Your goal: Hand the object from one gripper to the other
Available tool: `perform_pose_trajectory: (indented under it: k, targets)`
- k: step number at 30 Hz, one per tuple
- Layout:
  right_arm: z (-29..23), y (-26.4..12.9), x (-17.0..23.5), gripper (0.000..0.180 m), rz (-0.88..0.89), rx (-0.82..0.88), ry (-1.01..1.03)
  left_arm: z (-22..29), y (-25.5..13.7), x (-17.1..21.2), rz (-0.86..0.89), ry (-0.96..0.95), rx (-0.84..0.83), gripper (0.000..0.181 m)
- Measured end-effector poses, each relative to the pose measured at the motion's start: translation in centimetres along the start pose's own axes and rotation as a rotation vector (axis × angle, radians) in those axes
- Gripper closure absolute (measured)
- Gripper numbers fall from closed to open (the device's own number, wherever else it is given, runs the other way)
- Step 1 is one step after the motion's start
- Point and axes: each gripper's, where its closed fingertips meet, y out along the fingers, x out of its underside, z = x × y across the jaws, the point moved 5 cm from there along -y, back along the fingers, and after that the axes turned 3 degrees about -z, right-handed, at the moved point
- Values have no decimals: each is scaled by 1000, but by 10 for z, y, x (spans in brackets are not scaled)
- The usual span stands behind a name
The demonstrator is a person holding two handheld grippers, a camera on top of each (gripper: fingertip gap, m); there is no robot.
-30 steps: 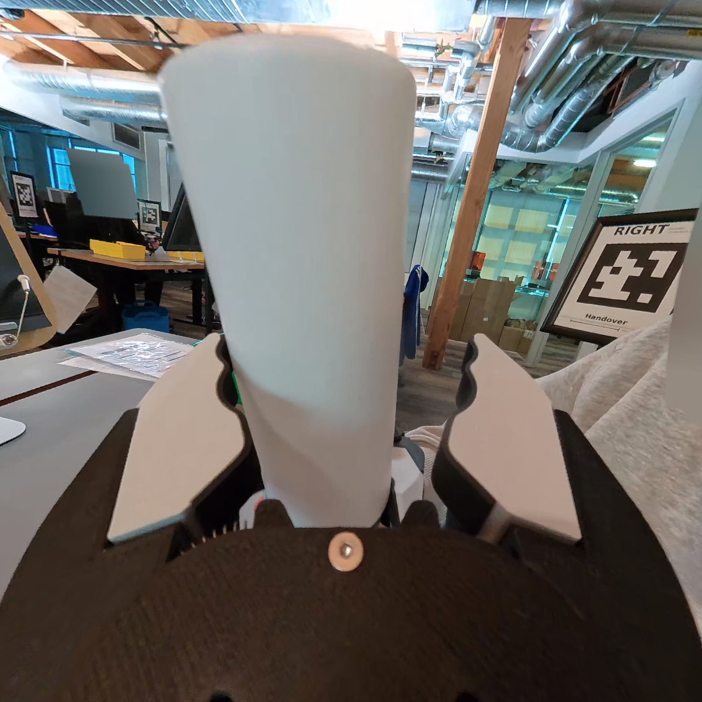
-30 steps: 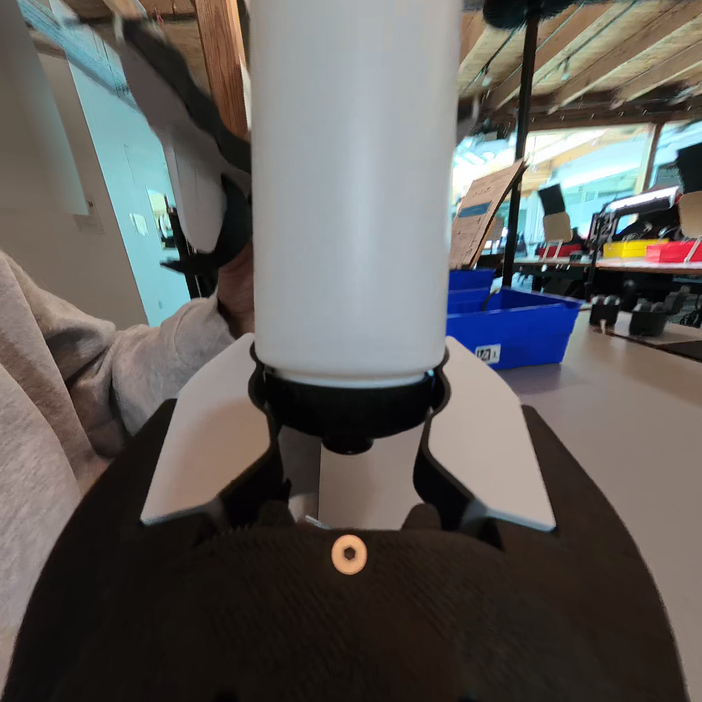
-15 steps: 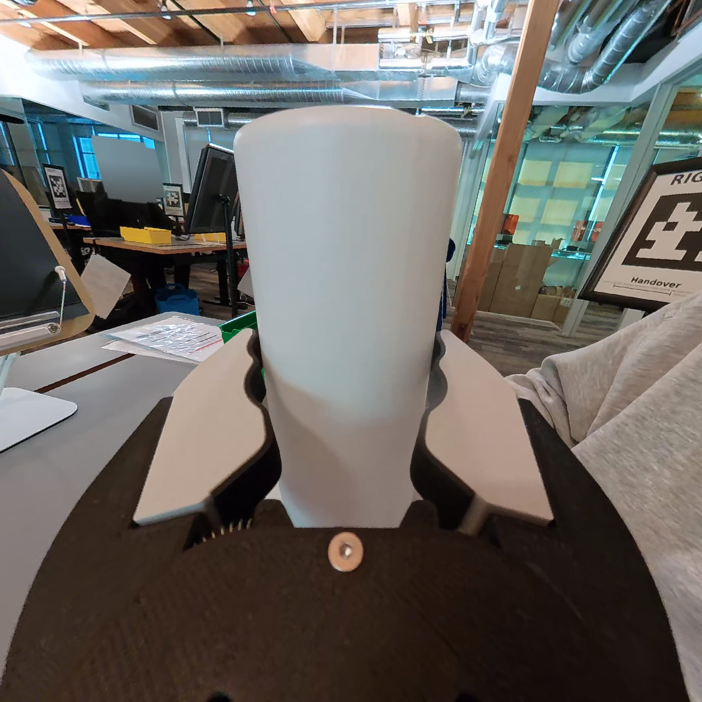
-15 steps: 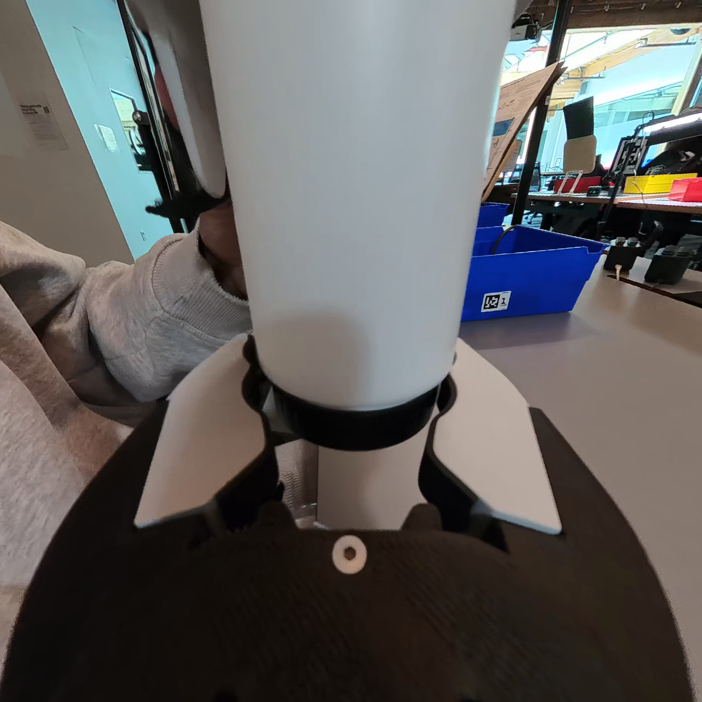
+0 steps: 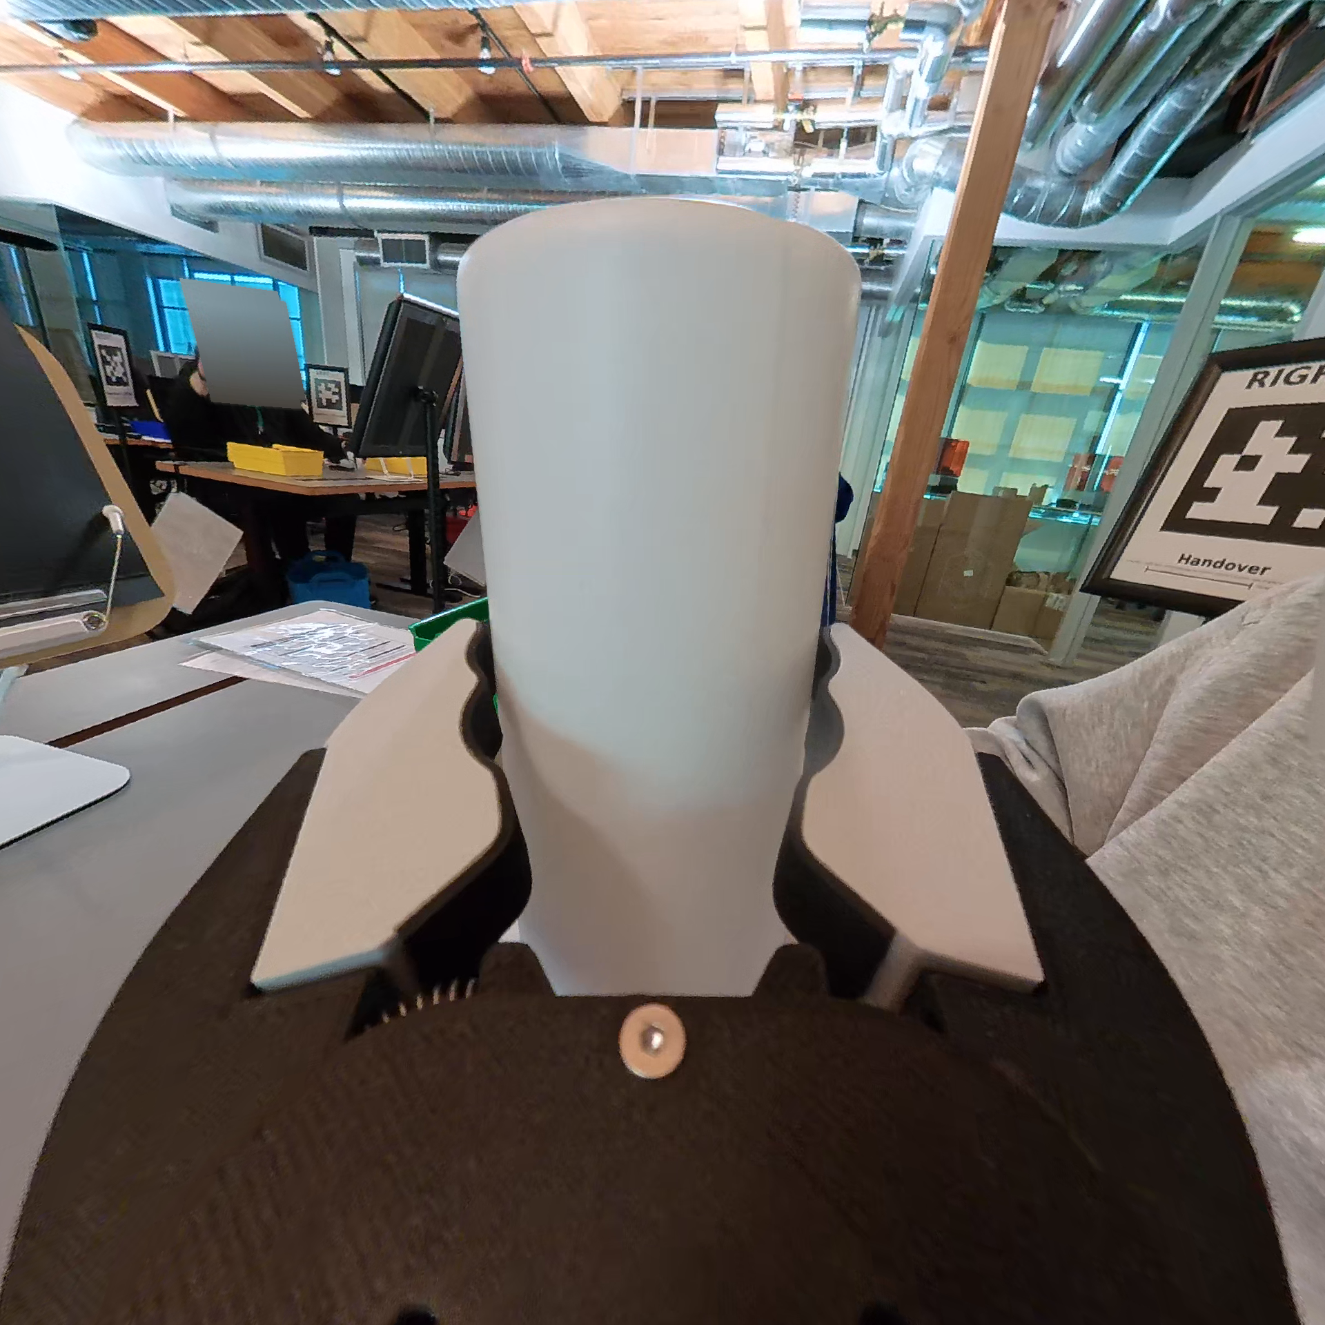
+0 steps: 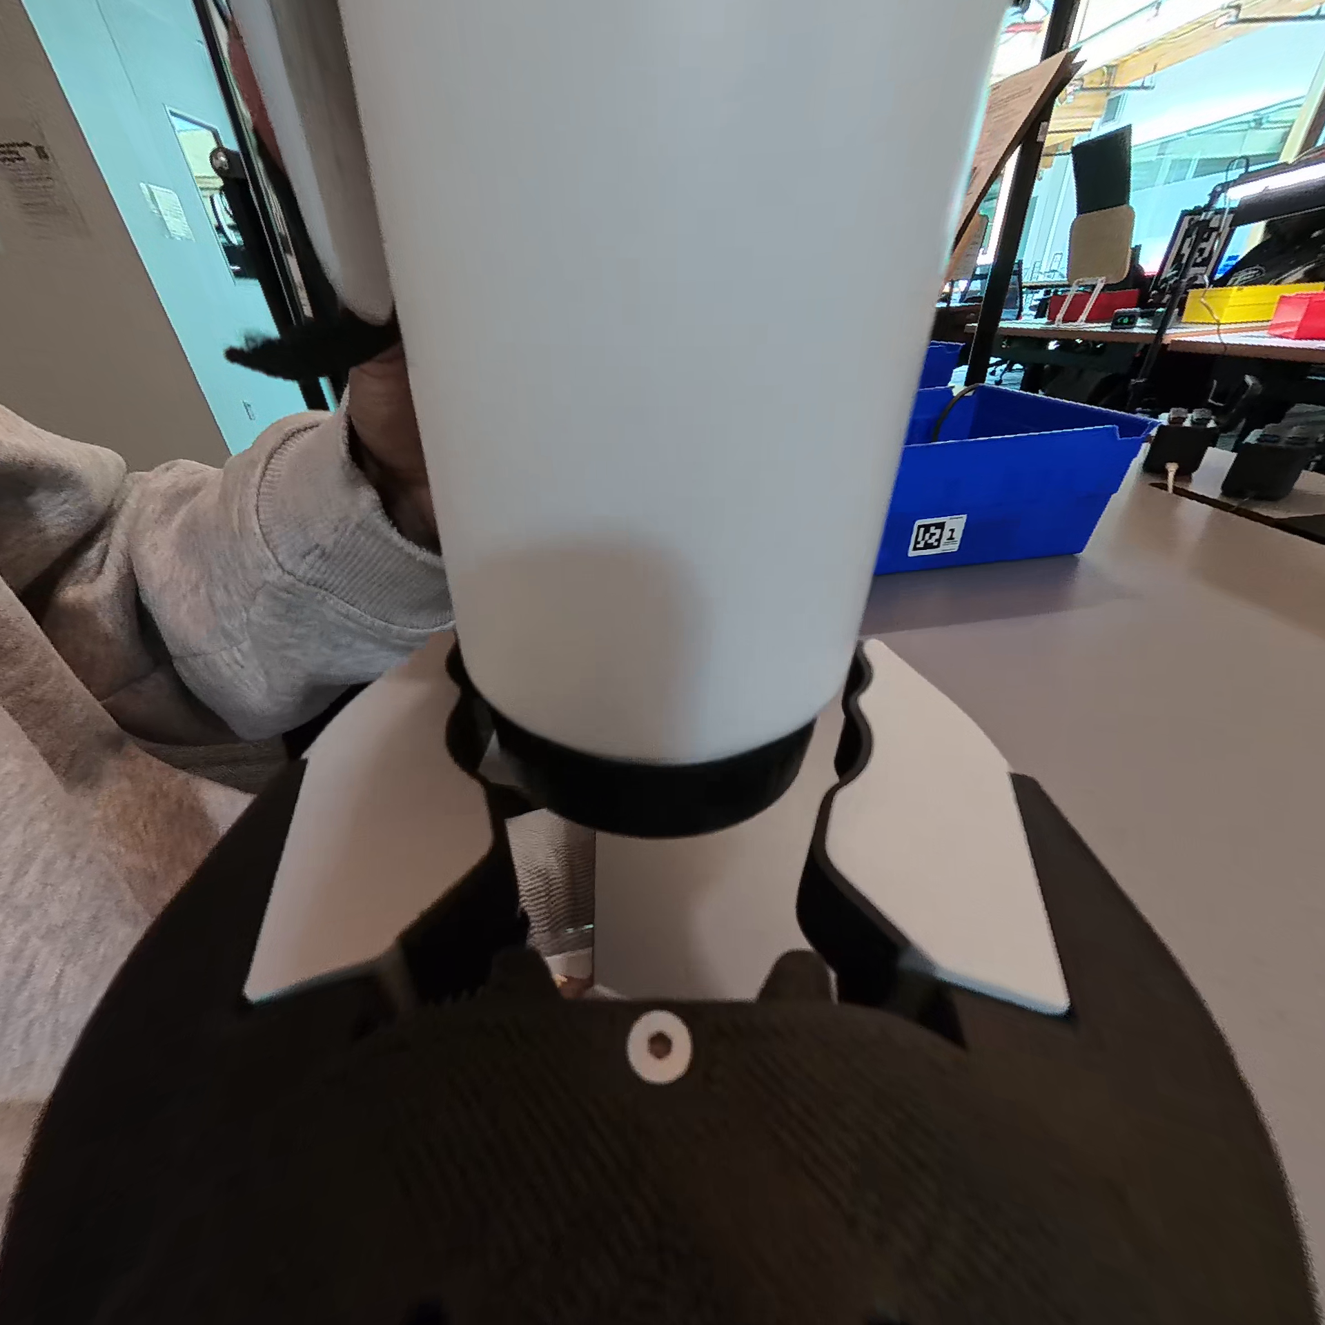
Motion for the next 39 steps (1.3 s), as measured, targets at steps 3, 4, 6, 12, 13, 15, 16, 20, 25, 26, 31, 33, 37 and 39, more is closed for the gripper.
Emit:
perform_pose_trajectory:
  k: [3,4,6,12,13,15,16,20,25,26,31,33,37,39]
  targets:
    - [-1,1,0,78,1,-4,6,1,3,3,4,9,-4,96]
    - [-2,1,1,78,-2,-6,6,2,4,4,8,11,-2,96]
    - [-3,2,2,78,-9,-9,5,4,5,5,16,11,3,96]
    - [-3,2,1,85,-12,-1,-4,5,8,7,45,-10,7,96]
    - [-3,2,1,85,-14,0,-7,5,8,7,48,-9,9,96]
    - [-4,2,-1,85,-12,2,-18,7,7,6,51,7,12,96]
    - [-4,2,-2,86,-7,2,-24,8,7,5,52,14,13,96]
    - [-5,0,-8,86,26,14,-51,11,9,2,32,43,-1,84]
    - [0,-5,-12,86,50,31,-43,11,10,2,18,66,-14,74]
    - [2,-6,-12,86,47,38,-45,11,9,2,20,59,-15,74]
    - [14,-11,-10,85,35,74,-34,-1,1,-1,77,-11,-32,74]
    - [18,-13,-8,85,22,90,-35,-5,-2,-3,103,-44,-33,75]
    - [23,-15,-6,86,14,107,-40,-9,-7,-7,122,-50,-47,76]
    - [23,-15,-6,85,11,107,-39,-9,-8,-9,122,-39,-54,76]
